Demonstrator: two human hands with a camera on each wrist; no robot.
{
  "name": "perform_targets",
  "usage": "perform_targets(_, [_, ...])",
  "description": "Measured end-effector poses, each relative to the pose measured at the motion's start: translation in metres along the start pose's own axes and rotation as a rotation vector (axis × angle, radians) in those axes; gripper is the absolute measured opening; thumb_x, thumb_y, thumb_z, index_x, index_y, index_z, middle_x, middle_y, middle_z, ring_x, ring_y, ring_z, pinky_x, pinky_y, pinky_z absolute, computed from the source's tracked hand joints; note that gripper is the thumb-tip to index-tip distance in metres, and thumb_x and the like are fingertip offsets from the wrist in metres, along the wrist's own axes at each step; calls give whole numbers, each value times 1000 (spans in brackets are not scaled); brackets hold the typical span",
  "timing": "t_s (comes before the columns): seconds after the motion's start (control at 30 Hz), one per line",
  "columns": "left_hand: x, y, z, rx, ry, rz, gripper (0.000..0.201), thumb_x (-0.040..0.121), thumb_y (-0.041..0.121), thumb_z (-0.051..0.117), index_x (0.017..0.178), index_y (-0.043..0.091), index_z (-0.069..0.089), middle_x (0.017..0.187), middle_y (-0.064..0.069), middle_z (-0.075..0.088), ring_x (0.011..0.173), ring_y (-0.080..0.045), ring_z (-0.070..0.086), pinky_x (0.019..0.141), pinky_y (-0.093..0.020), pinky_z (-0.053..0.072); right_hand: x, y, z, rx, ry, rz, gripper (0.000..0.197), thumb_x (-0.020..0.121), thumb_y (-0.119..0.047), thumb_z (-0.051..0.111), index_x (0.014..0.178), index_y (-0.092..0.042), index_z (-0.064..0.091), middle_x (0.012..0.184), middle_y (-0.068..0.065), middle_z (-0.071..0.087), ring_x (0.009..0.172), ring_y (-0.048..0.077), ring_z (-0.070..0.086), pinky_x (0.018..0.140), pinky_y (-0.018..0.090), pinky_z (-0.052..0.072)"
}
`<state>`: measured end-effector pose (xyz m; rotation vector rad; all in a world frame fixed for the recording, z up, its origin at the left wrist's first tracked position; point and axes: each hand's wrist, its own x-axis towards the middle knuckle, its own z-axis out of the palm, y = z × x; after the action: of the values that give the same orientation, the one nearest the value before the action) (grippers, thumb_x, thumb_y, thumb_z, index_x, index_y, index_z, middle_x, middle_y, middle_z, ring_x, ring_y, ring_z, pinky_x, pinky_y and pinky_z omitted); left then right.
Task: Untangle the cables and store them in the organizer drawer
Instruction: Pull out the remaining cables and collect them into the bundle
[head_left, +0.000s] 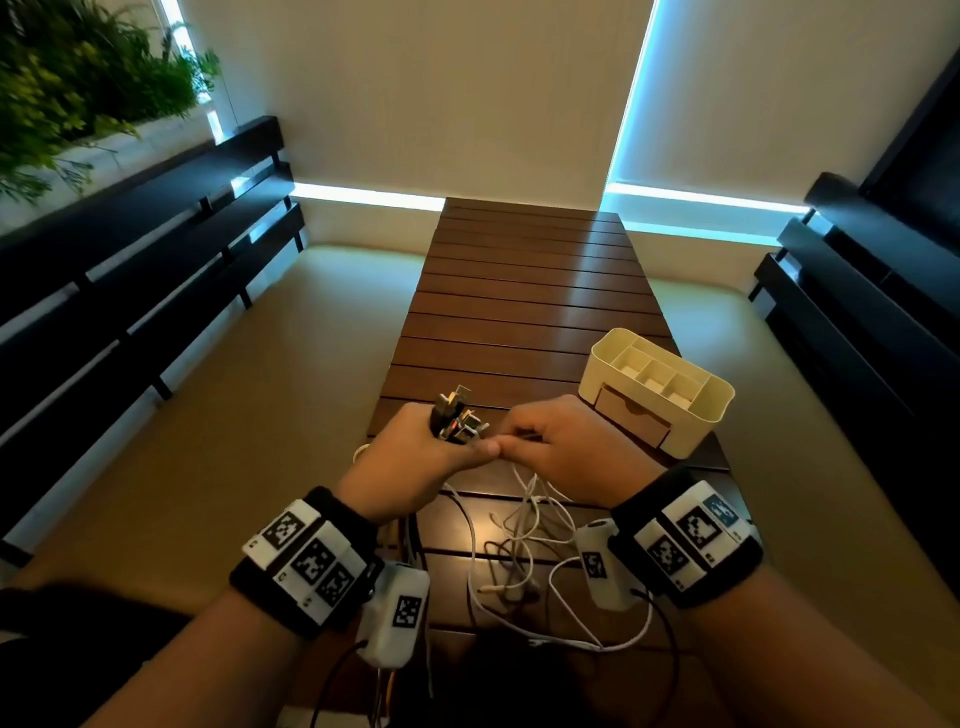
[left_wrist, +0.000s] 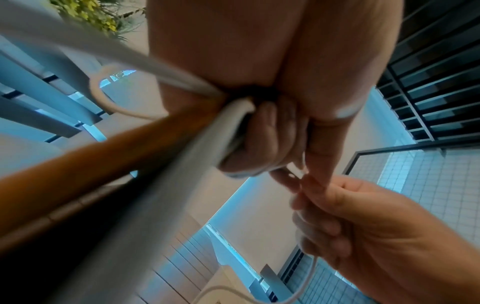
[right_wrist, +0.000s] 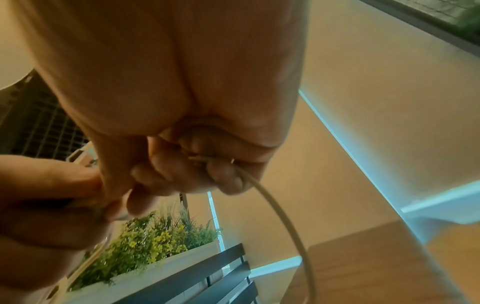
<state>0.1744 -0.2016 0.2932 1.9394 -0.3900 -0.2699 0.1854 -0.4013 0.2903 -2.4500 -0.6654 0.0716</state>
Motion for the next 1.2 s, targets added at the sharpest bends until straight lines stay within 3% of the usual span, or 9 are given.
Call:
perform_targets(0.2, [-12, 0, -19, -318, 176, -113, 39, 90, 17, 69, 55, 26, 57, 47, 8, 33, 41, -12, 26, 45, -25, 27, -21, 17, 3, 419, 118, 168, 16, 97, -28, 59, 83, -29, 67, 64, -11, 59, 61, 7, 55, 65, 20, 49])
perform_targets(0.33, [-11, -4, -13, -67, 225, -196, 23, 88, 21, 73, 66, 17, 67, 48, 9, 46, 41, -7, 39, 50, -28, 35, -20, 18, 6, 348, 167, 161, 18, 97, -27, 59, 82, -33, 66, 64, -15, 59, 60, 2, 52, 63, 13, 45])
perform_targets(0.5, [-14, 0, 3, 129, 187, -83, 13, 86, 16, 73, 90, 4, 73, 86, -14, 72, 83, -31, 65, 79, -46, 52, -15, 9, 8, 116, 88, 72, 12, 97, -30, 60, 92, -29, 71, 73, -11, 63, 67, 5, 58, 60, 12, 43])
perform_targets(0.63, [-17, 7, 13, 93, 75, 13, 20, 86, 20, 73, 81, 1, 68, 70, -11, 63, 63, -24, 54, 64, -43, 45, -13, 0, 13, 115, 111, -7, 13, 97, -26, 60, 96, -22, 72, 75, -6, 65, 65, 10, 58, 59, 17, 45])
perform_targets(0.8, [-24, 5, 11, -14, 113, -15, 34, 90, 23, 71, 61, 14, 55, 50, 9, 44, 48, -10, 39, 53, -33, 36, -21, 1, 9, 216, 163, -20, 13, 98, -28, 58, 92, -24, 69, 68, 3, 63, 58, 19, 54, 53, 22, 43])
perform_targets(0.9, [-28, 10, 13, -83, 179, 67, 33, 91, 17, 69, 64, 7, 54, 48, 10, 41, 45, -7, 35, 50, -28, 33, -25, 0, 15, 330, 158, 14, 16, 100, -30, 54, 87, -30, 65, 72, 7, 63, 63, 24, 56, 57, 27, 45])
perform_targets(0.97, [-30, 12, 12, -188, 236, 114, 30, 91, 13, 68, 64, 5, 56, 48, 10, 40, 43, -9, 35, 48, -26, 33, -28, 4, 20, 359, 118, 61, 23, 101, -36, 49, 85, -30, 63, 72, -3, 63, 66, 16, 59, 62, 22, 46])
perform_targets(1.07, [-34, 15, -1, -370, 321, 100, 40, 92, 10, 65, 55, 25, 58, 48, 7, 38, 41, -14, 31, 47, -27, 30, -36, 17, 26, 390, 84, 156, 38, 99, -50, 42, 80, -25, 63, 72, -10, 62, 68, 7, 58, 70, 25, 47])
perform_targets(1.2, [-34, 13, -19, -113, 308, -41, 36, 91, 18, 70, 57, 23, 56, 47, 9, 44, 42, -7, 38, 50, -26, 35, -40, 26, 20, 417, 143, 246, 32, 101, -42, 45, 81, -24, 62, 67, -4, 54, 60, 9, 50, 63, 28, 43])
